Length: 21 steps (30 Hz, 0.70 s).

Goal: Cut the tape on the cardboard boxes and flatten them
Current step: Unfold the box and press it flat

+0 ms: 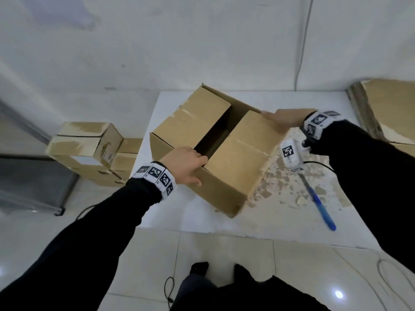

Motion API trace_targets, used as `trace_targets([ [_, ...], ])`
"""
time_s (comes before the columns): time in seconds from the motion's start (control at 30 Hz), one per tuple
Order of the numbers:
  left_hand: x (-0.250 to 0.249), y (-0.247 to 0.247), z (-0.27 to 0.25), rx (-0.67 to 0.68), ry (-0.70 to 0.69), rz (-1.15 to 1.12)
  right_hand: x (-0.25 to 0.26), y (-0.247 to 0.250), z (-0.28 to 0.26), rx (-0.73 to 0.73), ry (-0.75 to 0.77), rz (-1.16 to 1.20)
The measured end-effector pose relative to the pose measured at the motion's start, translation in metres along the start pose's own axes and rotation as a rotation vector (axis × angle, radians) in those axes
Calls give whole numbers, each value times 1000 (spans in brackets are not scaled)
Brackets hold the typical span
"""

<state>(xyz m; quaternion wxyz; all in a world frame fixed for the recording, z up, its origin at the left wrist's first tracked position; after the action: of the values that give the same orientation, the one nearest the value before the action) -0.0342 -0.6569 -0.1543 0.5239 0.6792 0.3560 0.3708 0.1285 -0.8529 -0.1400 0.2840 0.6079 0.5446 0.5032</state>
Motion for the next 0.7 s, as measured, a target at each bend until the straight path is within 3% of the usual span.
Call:
trace_targets([
  [0.07,1,1,-1,-47,-24,-10,47,1,-12,-61,149,-90],
  [0.1,2,2,-1,-70,-31,-24,80,-10,-23,-20,285,-121],
  [0.13,2,3,-1,-82,-35,-37,107,-30,-38,71,388,-205],
  [0.2,0,6,-3,-102,-54,-41,127,-66,-59,252,416,-467],
  [0.23,-1,5,-4,-111,-67,-28,130,-64,-65,228,407,-559],
  [0.37,-4,-1,-9,-173,-65,22,122,27,-102,-181,406,-436],
  [0.47,-1,-1,-7,-221,-31,57,53,59,-155,-238,139,-406],
  [0.53,1,-1,-8,-203,-17,96,12,35,-184,-157,-64,-366],
  [0.63,7,7,-19,-200,18,211,-10,-38,-187,-3,-340,126],
  [0.7,31,30,-32,-296,130,195,-6,-72,-170,-48,-526,561],
])
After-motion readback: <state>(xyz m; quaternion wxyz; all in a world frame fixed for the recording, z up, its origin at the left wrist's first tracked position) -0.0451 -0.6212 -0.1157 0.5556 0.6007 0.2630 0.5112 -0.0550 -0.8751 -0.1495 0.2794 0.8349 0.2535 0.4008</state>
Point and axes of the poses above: each hand's wrist, its own z-axis towards the middle knuckle, its own y-axis out of the back of the hand, x = y × z, the point moved 9 cm from there along z, towards the middle knuckle, and after that the axes turned 12 degrees about -x, right-handed, at the moved point
